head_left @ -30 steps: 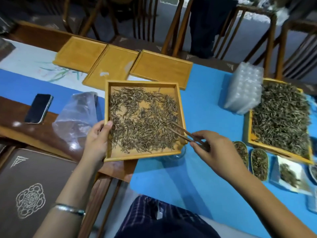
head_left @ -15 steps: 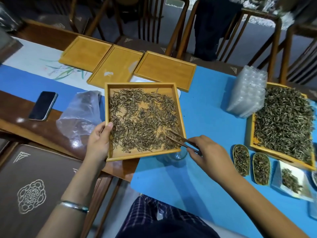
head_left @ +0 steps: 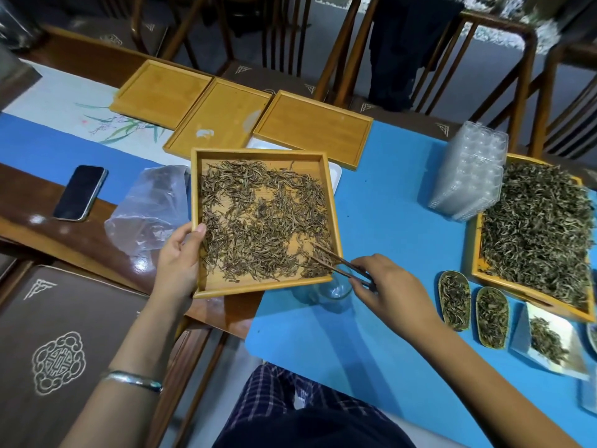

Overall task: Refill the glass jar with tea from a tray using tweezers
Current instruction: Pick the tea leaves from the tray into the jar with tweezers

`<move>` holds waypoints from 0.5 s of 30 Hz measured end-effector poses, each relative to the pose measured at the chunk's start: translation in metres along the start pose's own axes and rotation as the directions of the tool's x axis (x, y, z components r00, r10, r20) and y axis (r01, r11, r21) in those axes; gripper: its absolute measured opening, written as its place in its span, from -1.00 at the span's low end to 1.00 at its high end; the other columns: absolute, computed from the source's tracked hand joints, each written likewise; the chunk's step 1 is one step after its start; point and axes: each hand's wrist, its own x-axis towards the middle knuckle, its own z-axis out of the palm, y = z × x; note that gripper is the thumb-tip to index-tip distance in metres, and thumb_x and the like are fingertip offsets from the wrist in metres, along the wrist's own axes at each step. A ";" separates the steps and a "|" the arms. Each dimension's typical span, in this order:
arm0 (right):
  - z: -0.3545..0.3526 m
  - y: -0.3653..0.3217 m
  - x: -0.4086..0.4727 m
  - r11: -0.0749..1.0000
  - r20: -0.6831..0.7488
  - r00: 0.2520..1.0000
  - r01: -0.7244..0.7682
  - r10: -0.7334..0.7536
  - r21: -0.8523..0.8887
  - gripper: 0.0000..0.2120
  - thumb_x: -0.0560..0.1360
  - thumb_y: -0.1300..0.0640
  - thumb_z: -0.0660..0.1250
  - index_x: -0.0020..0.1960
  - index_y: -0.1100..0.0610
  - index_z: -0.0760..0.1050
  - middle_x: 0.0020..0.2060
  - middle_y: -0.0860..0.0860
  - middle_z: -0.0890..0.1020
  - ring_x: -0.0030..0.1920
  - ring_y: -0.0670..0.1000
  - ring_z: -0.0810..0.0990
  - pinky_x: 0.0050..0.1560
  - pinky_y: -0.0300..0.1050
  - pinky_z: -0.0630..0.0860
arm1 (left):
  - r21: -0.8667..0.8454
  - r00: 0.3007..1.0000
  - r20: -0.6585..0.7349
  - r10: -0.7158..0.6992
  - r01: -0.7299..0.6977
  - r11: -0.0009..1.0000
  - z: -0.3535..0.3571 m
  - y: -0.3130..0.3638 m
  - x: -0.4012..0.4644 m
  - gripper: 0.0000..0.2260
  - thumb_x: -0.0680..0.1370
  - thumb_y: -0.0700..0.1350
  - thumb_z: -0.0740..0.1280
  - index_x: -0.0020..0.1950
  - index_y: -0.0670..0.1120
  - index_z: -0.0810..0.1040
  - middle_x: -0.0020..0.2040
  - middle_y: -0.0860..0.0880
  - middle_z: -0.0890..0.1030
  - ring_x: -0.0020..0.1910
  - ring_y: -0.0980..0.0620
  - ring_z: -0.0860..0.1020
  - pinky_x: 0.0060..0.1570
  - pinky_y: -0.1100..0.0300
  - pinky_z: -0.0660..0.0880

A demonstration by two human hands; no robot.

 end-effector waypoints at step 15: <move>-0.010 0.012 -0.030 0.992 -0.026 0.998 0.045 -0.049 -0.119 -0.75 0.53 0.04 0.32 0.20 0.04 0.53 -0.05 -0.03 0.59 -0.20 0.08 0.64 -0.37 0.05 0.56 | 0.013 1.000 -0.012 0.008 -0.008 1.000 -0.002 -0.007 0.007 -0.70 0.64 -0.09 0.25 0.27 -0.27 0.49 -0.11 -0.07 0.59 -0.13 0.03 0.56 -0.06 0.19 0.51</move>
